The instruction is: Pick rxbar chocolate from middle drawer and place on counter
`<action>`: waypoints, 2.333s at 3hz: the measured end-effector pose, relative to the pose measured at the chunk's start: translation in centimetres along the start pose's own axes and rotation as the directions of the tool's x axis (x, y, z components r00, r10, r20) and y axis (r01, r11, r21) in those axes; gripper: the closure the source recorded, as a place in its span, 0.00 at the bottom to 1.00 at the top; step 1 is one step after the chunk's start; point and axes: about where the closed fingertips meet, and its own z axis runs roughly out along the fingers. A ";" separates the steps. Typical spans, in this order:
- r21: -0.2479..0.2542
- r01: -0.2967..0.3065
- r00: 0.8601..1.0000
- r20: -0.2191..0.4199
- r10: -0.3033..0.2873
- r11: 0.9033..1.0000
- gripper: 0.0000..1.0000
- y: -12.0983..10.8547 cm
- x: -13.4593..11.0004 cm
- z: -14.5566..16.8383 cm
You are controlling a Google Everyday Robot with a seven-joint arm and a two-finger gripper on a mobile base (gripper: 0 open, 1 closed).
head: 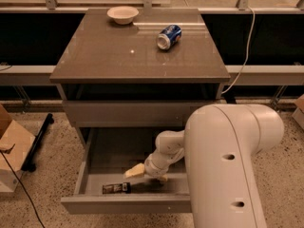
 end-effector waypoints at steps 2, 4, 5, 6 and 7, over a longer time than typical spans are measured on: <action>0.000 0.000 1.000 0.000 0.000 1.000 0.00 0.1 0.0 -0.1; 0.000 0.000 1.000 0.000 0.000 1.000 0.14 0.1 0.0 -0.3; 0.000 0.000 1.000 0.000 0.000 1.000 0.38 0.4 0.1 -0.7; 0.000 0.000 1.000 0.000 0.000 1.000 0.61 0.4 0.1 -0.8; -0.022 0.059 0.996 0.068 -0.057 0.998 0.85 1.8 1.5 -2.9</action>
Offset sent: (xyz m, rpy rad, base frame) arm -0.0362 0.0559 0.1150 0.0868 -0.2826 0.1606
